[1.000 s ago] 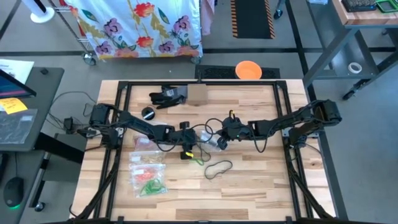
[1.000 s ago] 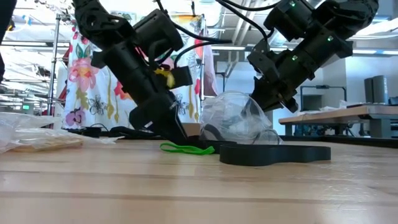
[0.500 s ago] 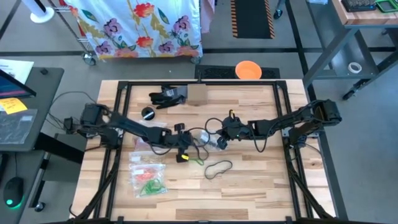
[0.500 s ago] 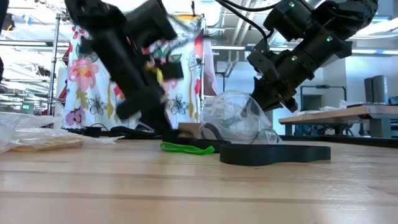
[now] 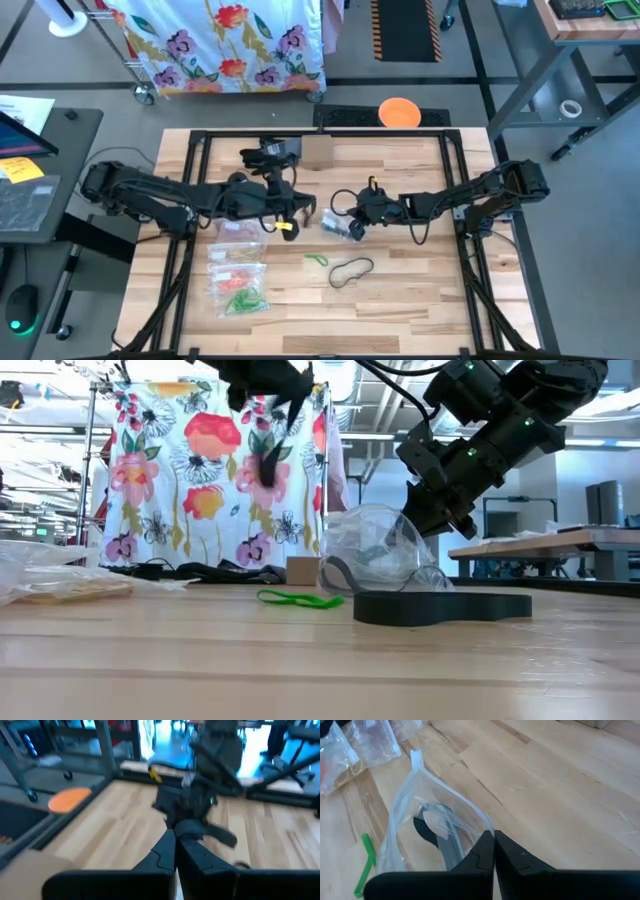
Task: Sort rubber bands
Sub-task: Put the black rubber band into the transparent zip bag
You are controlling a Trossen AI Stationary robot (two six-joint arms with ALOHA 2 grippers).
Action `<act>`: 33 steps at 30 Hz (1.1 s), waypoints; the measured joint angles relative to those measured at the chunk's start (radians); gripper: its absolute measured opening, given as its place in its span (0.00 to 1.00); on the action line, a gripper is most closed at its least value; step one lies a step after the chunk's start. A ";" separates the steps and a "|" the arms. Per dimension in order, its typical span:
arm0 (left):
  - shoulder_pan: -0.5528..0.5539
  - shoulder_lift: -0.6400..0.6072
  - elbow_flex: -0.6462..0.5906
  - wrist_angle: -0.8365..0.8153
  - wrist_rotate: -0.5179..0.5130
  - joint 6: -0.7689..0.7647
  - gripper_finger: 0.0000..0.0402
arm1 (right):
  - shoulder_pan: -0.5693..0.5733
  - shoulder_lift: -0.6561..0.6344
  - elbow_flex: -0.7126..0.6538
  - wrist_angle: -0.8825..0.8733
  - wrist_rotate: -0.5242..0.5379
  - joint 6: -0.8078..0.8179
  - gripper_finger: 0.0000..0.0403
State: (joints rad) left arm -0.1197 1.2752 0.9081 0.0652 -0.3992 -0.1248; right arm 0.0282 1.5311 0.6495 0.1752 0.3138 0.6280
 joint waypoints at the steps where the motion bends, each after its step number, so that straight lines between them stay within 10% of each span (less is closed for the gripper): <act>1: 0.009 -0.002 0.000 0.014 -0.002 0.009 0.00 | 0.002 0.000 0.000 0.002 0.000 0.000 0.00; 12: 0.062 0.135 0.002 0.289 0.078 0.063 0.00 | 0.018 0.000 0.000 0.051 -0.012 -0.008 0.00; 33: 0.078 0.298 0.243 0.207 0.131 0.184 0.00 | 0.017 0.000 0.000 0.049 -0.024 -0.019 0.00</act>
State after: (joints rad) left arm -0.0422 1.5728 1.1512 0.2725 -0.2683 0.0589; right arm 0.0456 1.5311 0.6498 0.2240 0.2901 0.6086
